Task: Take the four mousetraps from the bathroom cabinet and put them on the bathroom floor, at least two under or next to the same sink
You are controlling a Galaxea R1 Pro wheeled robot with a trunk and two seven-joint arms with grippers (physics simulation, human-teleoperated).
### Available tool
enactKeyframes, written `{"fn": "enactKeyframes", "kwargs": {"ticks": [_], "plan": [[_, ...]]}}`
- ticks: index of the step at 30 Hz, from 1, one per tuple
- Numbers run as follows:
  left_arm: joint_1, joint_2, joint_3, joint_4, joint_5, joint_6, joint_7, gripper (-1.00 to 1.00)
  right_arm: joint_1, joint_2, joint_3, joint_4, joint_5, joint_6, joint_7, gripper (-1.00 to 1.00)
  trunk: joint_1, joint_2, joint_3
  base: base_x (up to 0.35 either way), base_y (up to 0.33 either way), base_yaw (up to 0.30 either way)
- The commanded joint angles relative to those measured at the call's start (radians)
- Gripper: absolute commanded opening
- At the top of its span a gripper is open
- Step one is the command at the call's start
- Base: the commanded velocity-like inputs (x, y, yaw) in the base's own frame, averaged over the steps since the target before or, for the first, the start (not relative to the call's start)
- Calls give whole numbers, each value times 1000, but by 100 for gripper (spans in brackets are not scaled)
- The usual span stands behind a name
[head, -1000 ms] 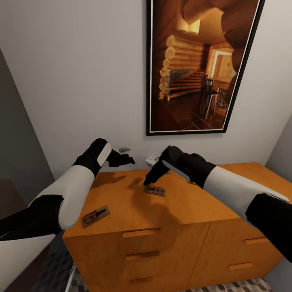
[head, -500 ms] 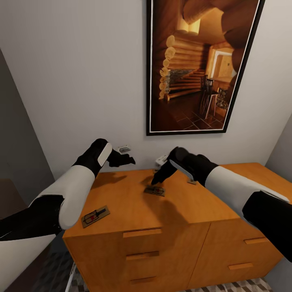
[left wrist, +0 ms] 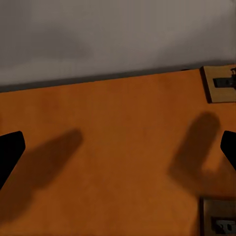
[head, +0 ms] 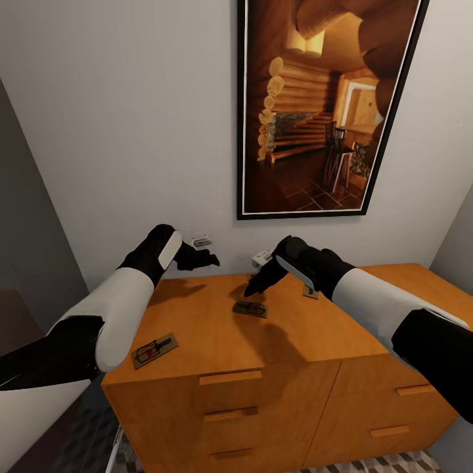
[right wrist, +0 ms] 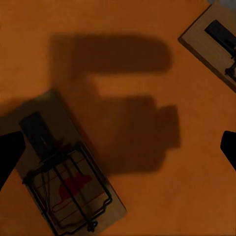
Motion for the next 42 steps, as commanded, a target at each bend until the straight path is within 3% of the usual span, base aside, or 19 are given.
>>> {"fn": "enactKeyframes", "kwargs": {"ticks": [1, 26, 31, 35, 42], "plan": [[-1, -1, 5, -1, -4, 4, -3, 100, -1, -1, 4, -2, 8, 0, 10, 100, 0, -1, -1, 0, 0, 0], [-1, -2, 3, -1, -4, 4, -3, 100, 54, 2, 12, -19, 18, -36, 22, 100, 0, -1, -1, 0, 0, 0], [-1, -2, 3, -1, -4, 4, -3, 100, 67, 2, 36, -23, 19, -48, 22, 100, 0, -1, -1, 0, 0, 0], [-1, -2, 3, -1, -4, 4, -3, 100, 74, 1, 84, -48, 19, -58, 23, 100, 0, -1, -1, 0, 0, 0], [-1, -2, 3, -2, -4, 4, -3, 100, 79, 1, 106, -72, 18, -86, 29, 100, 0, -1, -1, 0, 0, 0]]}}
